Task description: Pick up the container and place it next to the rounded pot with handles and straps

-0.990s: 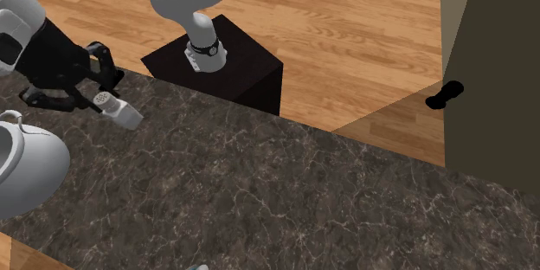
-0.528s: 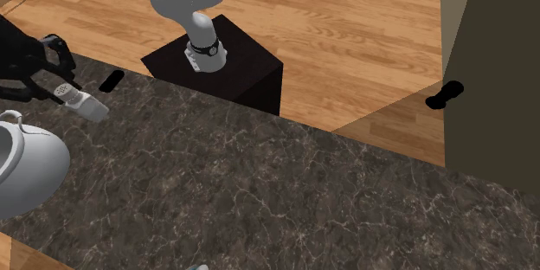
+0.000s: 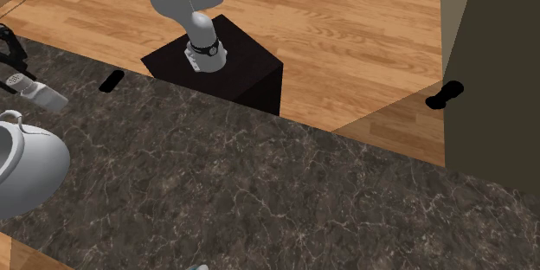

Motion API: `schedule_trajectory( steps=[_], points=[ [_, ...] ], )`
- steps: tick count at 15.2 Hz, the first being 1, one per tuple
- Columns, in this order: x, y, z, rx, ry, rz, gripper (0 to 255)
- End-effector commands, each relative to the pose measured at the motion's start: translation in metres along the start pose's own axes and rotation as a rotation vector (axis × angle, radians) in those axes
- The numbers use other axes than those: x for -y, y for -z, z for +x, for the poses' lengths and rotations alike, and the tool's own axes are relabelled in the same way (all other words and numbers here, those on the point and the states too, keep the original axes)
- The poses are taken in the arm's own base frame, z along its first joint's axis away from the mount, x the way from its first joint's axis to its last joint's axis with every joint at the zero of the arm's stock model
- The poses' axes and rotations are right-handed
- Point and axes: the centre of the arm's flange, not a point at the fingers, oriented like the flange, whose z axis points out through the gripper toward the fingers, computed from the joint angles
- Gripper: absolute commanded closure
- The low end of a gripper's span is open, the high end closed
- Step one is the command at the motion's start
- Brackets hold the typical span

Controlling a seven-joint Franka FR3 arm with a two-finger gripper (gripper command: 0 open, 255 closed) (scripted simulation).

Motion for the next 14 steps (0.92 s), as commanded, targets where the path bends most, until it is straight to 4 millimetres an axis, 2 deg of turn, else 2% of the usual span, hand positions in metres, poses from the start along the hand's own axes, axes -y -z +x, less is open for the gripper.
schedule_trajectory(
  steps=[1, 14],
  points=[
    [-0.009, -0.002, -0.028, 0.0, 0.002, 0.0, 255],
    [-0.07, -0.003, -0.189, 0.0, 0.002, 0.0, 255]
  ],
)
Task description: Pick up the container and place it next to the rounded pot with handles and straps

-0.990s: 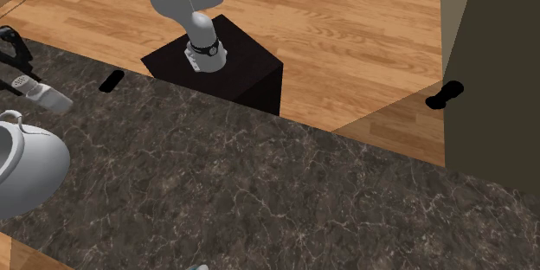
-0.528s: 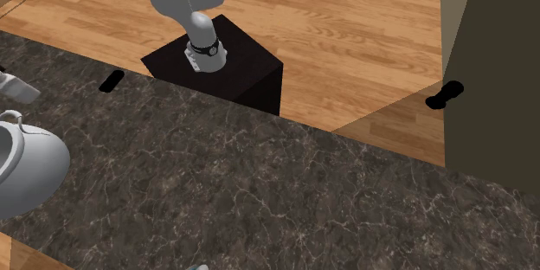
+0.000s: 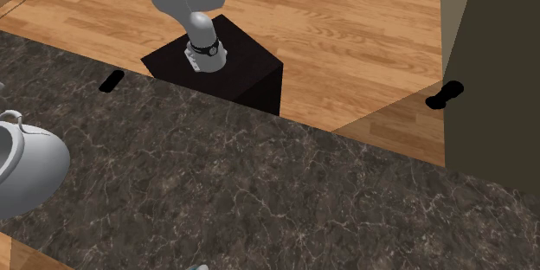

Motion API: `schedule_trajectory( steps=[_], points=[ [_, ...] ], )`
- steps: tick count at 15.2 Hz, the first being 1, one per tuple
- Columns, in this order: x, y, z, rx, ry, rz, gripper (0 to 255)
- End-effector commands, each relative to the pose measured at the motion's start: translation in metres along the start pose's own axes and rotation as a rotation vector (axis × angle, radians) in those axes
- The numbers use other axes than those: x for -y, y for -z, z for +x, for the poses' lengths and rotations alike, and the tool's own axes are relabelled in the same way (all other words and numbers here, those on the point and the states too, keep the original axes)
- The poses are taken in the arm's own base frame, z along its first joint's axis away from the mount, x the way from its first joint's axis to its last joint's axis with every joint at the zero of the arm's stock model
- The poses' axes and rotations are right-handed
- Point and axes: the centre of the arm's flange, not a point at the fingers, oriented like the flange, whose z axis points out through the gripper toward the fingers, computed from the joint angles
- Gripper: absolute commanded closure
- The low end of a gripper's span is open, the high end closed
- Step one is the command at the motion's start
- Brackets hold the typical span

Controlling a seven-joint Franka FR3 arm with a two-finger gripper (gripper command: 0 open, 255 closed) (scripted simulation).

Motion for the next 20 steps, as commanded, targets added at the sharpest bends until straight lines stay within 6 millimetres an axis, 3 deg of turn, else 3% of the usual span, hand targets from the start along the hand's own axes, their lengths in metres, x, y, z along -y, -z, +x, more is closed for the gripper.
schedule_trajectory(
  steps=[1, 20],
  points=[
    [-0.014, 0.0, -0.035, 0.0, 0.004, -0.001, 255],
    [-0.016, -0.1, -0.033, 0.0, 0.004, -0.001, 255]
  ],
)
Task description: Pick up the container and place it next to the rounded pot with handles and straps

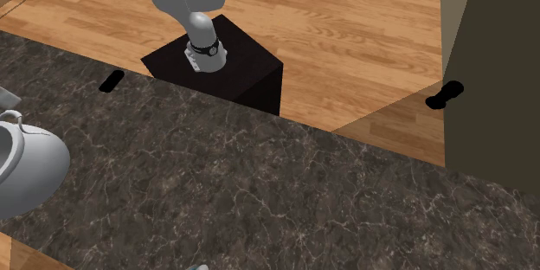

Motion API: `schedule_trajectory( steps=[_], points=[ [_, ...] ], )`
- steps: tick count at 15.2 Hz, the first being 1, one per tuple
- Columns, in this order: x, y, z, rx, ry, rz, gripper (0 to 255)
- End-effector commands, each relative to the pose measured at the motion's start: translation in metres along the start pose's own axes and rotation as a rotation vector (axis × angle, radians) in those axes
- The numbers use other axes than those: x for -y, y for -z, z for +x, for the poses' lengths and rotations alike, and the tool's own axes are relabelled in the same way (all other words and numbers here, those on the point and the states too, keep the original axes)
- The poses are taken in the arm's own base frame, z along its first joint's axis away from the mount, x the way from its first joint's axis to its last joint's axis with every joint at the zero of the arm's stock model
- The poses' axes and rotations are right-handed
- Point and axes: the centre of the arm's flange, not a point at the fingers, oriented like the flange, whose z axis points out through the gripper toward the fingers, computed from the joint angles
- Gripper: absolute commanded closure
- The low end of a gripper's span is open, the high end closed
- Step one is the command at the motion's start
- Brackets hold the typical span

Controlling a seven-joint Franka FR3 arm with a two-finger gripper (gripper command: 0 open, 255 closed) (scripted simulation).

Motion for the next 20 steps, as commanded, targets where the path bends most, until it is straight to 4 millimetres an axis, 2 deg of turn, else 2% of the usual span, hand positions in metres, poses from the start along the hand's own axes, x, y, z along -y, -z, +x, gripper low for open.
schedule_trajectory(
  steps=[1, 20],
  points=[
    [-0.002, -0.017, 0.007, -0.003, 0.007, 0.012, 255],
    [-0.002, -0.118, 0.009, -0.003, 0.007, 0.012, 255]
  ],
)
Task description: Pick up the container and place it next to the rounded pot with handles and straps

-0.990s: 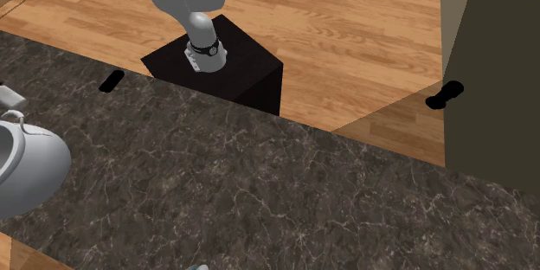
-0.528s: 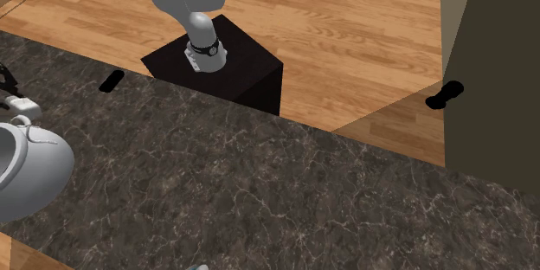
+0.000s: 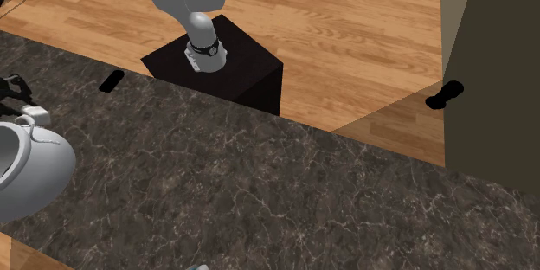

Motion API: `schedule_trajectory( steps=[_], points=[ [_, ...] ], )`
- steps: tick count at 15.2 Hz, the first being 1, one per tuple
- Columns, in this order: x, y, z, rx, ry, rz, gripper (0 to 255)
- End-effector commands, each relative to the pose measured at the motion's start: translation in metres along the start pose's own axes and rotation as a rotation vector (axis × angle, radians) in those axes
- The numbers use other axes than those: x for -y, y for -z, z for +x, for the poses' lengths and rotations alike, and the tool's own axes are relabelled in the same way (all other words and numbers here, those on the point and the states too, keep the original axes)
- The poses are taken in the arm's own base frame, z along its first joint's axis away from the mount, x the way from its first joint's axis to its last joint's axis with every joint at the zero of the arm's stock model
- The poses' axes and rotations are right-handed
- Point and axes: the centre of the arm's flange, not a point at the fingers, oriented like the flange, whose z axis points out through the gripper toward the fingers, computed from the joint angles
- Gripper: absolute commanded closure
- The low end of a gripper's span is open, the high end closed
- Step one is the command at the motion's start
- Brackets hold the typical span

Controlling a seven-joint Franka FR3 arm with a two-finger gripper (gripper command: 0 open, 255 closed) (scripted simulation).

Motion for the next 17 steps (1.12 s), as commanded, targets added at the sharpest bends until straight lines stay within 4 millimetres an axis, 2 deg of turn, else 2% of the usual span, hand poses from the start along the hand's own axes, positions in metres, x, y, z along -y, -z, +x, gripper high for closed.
schedule_trajectory(
  steps=[1, 5, 13, 14, 17],
  points=[
    [0.0, -0.01, 0.0, 0.0, 0.0, -0.001, 255],
    [-0.001, -0.031, 0.0, 0.0, 0.0, -0.001, 255],
    [-0.001, -0.031, 0.0, 0.0, 0.0, -0.001, 255],
    [-0.001, -0.031, 0.0, 0.0, 0.0, -0.001, 0],
    [-0.002, -0.03, 0.001, 0.0, 0.0, -0.001, 0]
  ],
)
